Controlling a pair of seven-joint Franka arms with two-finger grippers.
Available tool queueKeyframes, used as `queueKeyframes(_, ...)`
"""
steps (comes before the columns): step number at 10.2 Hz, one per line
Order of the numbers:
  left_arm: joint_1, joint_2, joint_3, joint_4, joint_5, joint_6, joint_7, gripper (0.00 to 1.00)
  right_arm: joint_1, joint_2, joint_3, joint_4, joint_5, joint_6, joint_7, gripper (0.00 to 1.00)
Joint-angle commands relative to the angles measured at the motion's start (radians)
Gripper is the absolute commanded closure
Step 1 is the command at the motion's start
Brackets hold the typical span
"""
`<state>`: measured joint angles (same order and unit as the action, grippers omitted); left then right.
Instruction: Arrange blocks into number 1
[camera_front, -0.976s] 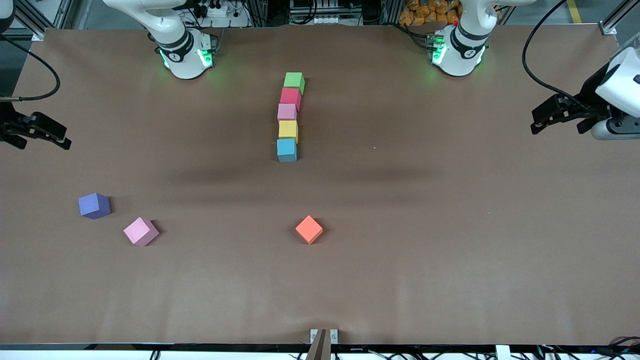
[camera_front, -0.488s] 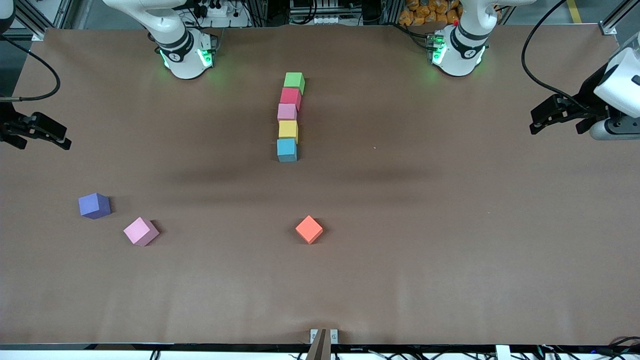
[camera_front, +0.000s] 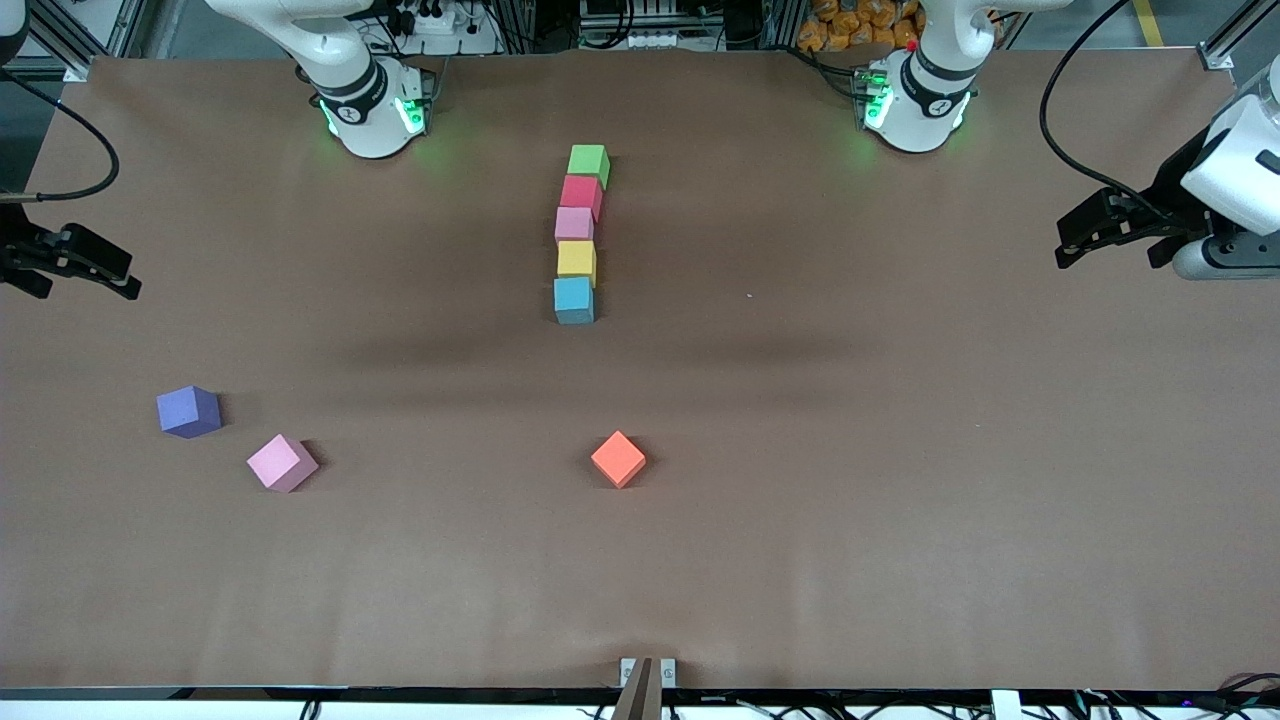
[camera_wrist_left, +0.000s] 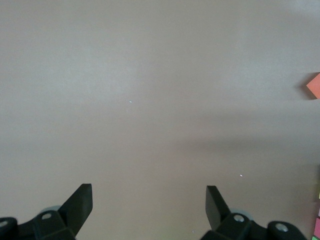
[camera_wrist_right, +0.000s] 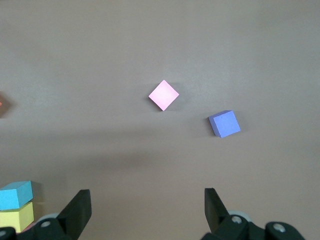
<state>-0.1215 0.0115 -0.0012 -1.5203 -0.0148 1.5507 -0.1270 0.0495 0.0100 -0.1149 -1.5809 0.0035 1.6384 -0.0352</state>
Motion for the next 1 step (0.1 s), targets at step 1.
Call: queueKeyframes(1, -0.003, 0.002, 0.001, 0.011, -0.010, -0.015, 0.006, 0.00, 0.004, 0.008, -0.005, 0.024, -0.008, -0.015, -0.009, 0.00)
